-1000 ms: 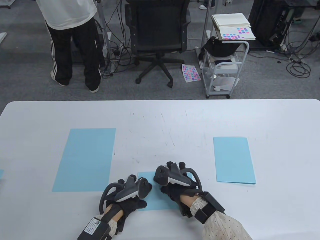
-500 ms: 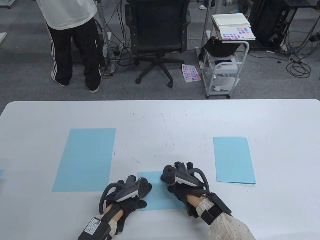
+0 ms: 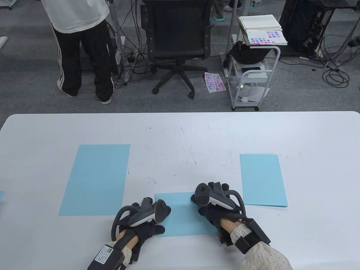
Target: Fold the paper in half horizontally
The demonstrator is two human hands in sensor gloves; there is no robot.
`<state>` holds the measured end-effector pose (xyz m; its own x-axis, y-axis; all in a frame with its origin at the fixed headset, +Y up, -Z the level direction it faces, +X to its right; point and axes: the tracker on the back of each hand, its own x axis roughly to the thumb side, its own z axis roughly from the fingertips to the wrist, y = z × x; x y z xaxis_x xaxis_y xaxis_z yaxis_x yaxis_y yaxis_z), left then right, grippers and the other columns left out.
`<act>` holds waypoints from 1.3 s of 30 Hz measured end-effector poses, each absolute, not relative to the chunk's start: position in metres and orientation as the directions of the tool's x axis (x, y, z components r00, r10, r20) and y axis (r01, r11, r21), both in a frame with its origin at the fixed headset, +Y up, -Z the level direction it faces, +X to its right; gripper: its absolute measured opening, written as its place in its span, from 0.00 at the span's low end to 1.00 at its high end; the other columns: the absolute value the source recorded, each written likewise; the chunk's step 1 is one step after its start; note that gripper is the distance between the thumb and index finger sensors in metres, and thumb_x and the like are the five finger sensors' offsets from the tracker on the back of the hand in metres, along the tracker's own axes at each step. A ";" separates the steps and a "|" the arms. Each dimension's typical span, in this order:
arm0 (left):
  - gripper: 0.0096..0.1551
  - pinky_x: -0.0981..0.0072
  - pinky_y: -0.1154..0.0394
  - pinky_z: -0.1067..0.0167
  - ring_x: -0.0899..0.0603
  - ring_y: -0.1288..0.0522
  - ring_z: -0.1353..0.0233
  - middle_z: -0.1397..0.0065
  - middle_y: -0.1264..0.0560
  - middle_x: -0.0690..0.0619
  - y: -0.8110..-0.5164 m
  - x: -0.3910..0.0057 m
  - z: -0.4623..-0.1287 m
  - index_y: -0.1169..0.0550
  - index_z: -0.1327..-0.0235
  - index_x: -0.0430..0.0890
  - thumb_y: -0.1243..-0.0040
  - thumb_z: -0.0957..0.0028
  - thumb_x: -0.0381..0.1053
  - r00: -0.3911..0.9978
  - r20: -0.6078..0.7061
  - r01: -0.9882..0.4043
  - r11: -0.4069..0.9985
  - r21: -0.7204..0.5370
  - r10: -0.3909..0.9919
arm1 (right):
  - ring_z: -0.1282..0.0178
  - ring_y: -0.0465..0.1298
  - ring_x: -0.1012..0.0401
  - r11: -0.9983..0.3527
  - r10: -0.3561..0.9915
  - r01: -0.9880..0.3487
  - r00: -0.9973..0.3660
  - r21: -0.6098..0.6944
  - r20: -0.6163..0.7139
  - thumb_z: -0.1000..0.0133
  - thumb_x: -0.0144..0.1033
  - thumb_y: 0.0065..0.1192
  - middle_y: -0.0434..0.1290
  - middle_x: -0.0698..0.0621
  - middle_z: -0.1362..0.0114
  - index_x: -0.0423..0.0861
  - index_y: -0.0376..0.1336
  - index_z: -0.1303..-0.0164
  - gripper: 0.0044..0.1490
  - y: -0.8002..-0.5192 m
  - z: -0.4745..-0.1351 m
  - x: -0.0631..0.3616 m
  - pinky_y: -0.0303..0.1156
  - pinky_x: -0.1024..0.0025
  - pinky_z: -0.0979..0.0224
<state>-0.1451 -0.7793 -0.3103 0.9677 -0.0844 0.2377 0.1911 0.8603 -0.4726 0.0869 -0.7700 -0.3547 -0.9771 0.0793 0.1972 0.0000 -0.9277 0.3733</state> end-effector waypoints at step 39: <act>0.43 0.44 0.50 0.15 0.51 0.56 0.12 0.18 0.58 0.78 -0.779 -0.146 -0.310 0.50 0.35 0.83 0.48 0.65 0.69 0.968 0.236 0.189 0.857 -0.479 -0.082 | 0.13 0.35 0.52 -0.913 0.175 -0.123 -0.979 0.390 0.101 0.47 0.46 0.59 0.46 0.65 0.12 0.66 0.50 0.24 0.39 -0.765 -0.347 0.136 0.27 0.36 0.20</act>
<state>-0.1460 -0.7788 -0.3103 0.9682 -0.0818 0.2363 0.1893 0.8571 -0.4791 0.1356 -0.7651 -0.3469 -0.9793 0.1752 0.1015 -0.1229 -0.9128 0.3895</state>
